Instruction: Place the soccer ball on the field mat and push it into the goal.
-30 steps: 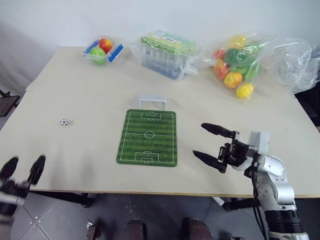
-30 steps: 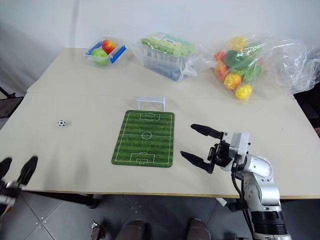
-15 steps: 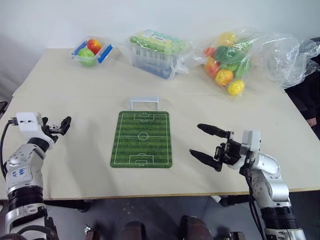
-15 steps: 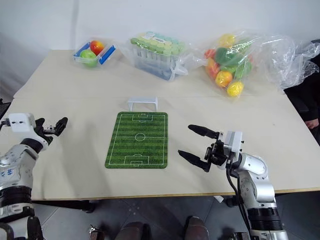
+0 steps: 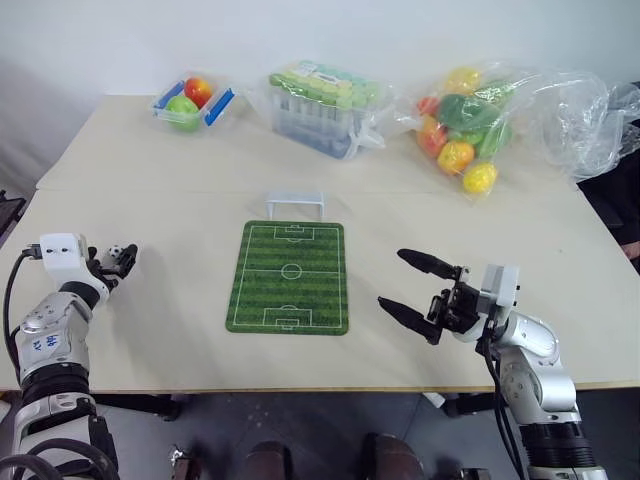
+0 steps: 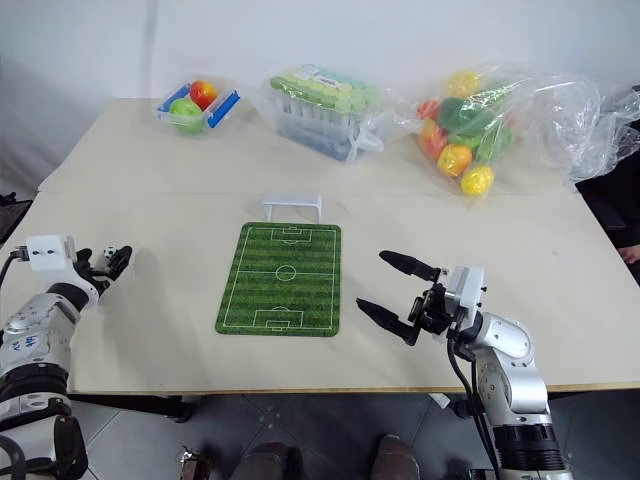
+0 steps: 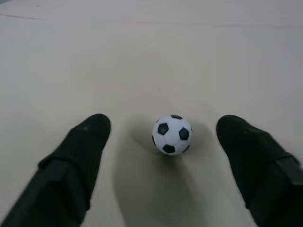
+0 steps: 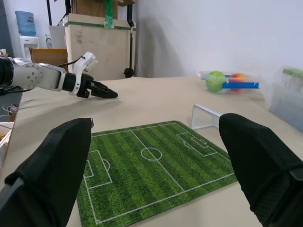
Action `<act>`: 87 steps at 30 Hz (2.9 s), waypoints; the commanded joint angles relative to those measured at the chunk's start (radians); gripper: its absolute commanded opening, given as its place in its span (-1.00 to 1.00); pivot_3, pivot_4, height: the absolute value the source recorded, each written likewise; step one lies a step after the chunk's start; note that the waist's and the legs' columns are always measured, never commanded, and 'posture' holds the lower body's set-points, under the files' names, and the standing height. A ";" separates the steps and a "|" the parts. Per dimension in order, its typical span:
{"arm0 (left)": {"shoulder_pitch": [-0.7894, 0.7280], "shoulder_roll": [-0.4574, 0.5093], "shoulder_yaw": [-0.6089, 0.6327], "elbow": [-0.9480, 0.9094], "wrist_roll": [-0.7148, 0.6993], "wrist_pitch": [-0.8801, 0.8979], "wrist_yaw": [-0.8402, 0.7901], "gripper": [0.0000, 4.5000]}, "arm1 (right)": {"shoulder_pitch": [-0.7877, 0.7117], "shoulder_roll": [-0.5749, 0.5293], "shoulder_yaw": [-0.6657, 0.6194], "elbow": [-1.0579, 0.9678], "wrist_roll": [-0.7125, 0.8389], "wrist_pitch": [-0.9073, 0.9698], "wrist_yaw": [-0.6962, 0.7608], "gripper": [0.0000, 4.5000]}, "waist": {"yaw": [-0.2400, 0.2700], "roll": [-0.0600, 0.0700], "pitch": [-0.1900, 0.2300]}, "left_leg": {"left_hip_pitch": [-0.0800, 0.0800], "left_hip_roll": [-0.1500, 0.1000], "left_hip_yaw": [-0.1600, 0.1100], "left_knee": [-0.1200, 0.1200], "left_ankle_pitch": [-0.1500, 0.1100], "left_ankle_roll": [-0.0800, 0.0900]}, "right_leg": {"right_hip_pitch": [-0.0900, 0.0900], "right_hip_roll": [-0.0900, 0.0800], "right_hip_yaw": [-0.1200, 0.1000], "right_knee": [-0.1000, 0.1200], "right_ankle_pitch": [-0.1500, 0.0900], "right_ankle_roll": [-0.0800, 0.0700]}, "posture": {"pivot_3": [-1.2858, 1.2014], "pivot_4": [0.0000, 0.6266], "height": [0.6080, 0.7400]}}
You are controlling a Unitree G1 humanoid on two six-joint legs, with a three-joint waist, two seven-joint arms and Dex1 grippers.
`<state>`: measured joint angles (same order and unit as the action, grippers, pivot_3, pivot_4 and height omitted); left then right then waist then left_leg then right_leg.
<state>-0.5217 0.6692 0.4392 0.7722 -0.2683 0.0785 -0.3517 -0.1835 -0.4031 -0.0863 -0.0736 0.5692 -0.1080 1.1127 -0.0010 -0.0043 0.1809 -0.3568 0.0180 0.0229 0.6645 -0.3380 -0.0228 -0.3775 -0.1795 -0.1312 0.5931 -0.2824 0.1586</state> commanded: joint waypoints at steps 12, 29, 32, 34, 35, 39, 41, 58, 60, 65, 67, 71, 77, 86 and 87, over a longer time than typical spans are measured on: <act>0.026 0.007 0.028 -0.015 -0.083 -0.176 -0.185 -0.62 | -0.023 0.000 -0.003 -0.079 0.009 0.015 -0.044 1.00 | -0.003 0.000 0.000 | 0.000 0.000 0.000 0.000 0.000 0.000 | 0.000 0.000 0.000 0.000 0.000 0.000 | 0.03 -0.52 1.00; 0.150 -0.016 -0.481 -0.627 -0.084 -0.114 -0.899 -0.62 | 0.131 -0.285 -0.138 0.001 0.089 -0.015 0.340 1.00 | 0.023 0.001 0.001 | 0.001 0.000 0.003 0.003 -0.001 0.002 | 0.001 0.000 0.002 0.000 0.000 0.001 | 0.03 -0.52 1.00; 0.092 -0.075 -0.526 -0.518 -0.017 -0.189 -0.875 -0.62 | 0.159 -0.272 -0.153 -0.009 0.093 -0.027 0.330 1.00 | 0.023 0.001 0.001 | 0.001 0.001 0.004 0.002 -0.001 0.002 | 0.001 0.000 0.002 0.000 0.000 0.001 | 0.03 -0.52 1.00; 0.056 -0.107 -0.546 -0.452 0.019 -0.227 -0.862 -0.62 | 0.185 -0.262 -0.164 -0.029 0.095 -0.029 0.317 1.00 | 0.025 0.001 0.001 | 0.001 0.001 0.004 0.003 -0.001 0.002 | 0.001 0.000 0.002 0.000 0.000 0.001 | 0.03 -0.52 1.00; 0.042 -0.116 -0.556 -0.421 0.039 -0.243 -0.858 -0.62 | 0.197 -0.257 -0.166 -0.041 0.095 -0.030 0.310 1.00 | 0.026 0.001 0.001 | 0.001 0.000 0.004 0.002 -0.001 0.002 | 0.001 0.000 0.002 -0.001 0.000 0.001 | 0.03 -0.52 1.00; 0.013 -0.140 -0.571 -0.342 0.067 -0.291 -0.868 -0.62 | 0.235 -0.243 -0.168 -0.093 0.095 -0.027 0.276 1.00 | 0.026 0.001 0.001 | 0.000 0.000 0.004 0.003 -0.001 0.002 | 0.001 0.000 0.002 -0.002 0.001 0.001 | 0.03 -0.52 1.00; 0.009 -0.143 -0.576 -0.326 0.074 -0.306 -0.874 -0.62 | 0.247 -0.240 -0.168 -0.108 0.095 -0.026 0.262 1.00 | 0.026 0.001 0.001 | 0.000 0.000 0.004 0.003 -0.001 0.002 | 0.001 0.000 0.002 -0.001 0.001 0.001 | 0.03 -0.52 1.00; 0.017 -0.161 -0.573 -0.333 0.060 -0.308 -0.909 -0.62 | 0.273 -0.212 -0.147 -0.113 0.077 -0.041 0.240 1.00 | 0.026 0.001 0.001 | 0.001 0.000 0.004 0.003 -0.001 0.002 | 0.001 0.000 0.002 -0.001 0.001 0.002 | 0.03 -0.52 1.00; 0.019 -0.162 -0.573 -0.335 0.062 -0.303 -0.908 -0.62 | 0.269 -0.208 -0.141 -0.116 0.073 -0.038 0.235 1.00 | 0.026 0.001 0.001 | 0.001 0.000 0.004 0.003 -0.001 0.002 | 0.001 0.000 0.002 -0.001 0.001 0.002 | 0.03 -0.52 1.00; 0.025 -0.175 -0.575 -0.353 0.039 -0.299 -0.930 -0.22 | 0.249 -0.206 -0.114 -0.137 0.064 -0.017 0.201 1.00 | 0.026 0.001 0.001 | 0.001 0.000 0.004 0.003 -0.001 0.002 | 0.001 0.000 0.002 -0.001 0.001 0.002 | 0.03 -0.52 1.00; 0.023 -0.177 -0.571 -0.354 0.047 -0.316 -0.920 -0.10 | 0.245 -0.207 -0.111 -0.141 0.064 -0.012 0.195 1.00 | 0.026 0.001 0.001 | 0.001 0.000 0.004 0.003 -0.001 0.002 | 0.001 0.000 0.002 -0.001 0.001 0.002 | 0.03 -0.52 1.00; 0.016 -0.176 -0.554 -0.356 0.036 -0.316 -0.917 -0.10 | 0.231 -0.205 -0.098 -0.154 0.062 0.007 0.176 1.00 | 0.026 0.001 0.001 | 0.001 0.000 0.004 0.003 -0.001 0.002 | 0.001 0.000 0.002 -0.001 0.001 0.002 | 0.03 -0.52 1.00; 0.032 -0.164 -0.526 -0.412 -0.007 -0.307 -0.932 -0.10 | 0.209 -0.204 -0.069 -0.168 0.062 0.034 0.151 1.00 | 0.025 0.001 0.001 | 0.000 0.000 0.004 0.004 -0.001 0.002 | 0.001 0.000 0.002 -0.001 0.001 0.002 | 0.03 -0.52 1.00; 0.133 -0.086 -0.407 -0.687 -0.168 -0.120 -0.905 -0.10 | 0.176 -0.201 -0.049 -0.178 0.065 0.060 0.131 1.00 | 0.024 0.001 0.001 | 0.000 0.001 0.003 0.003 -0.001 0.002 | 0.001 0.000 0.002 -0.001 0.001 0.002 | 0.03 -0.52 1.00; 0.155 -0.063 -0.373 -0.712 -0.192 -0.094 -0.896 -0.10 | 0.166 -0.198 -0.054 -0.177 0.067 0.059 0.125 1.00 | 0.023 0.001 0.001 | 0.000 0.001 0.003 0.003 -0.001 0.002 | 0.001 0.000 0.002 -0.001 0.001 0.002 | 0.03 -0.52 1.00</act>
<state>-0.3839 0.5722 -0.0023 0.1265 -0.4027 -0.0553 -1.2665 -0.0023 -0.6083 -0.1241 -0.2242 0.6178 -0.0425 1.2488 0.0217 -0.0032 0.1820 -0.3562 0.0188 0.0262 0.6678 -0.3394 -0.0205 -0.3761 -0.1796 -0.1288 0.5918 -0.2815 0.1603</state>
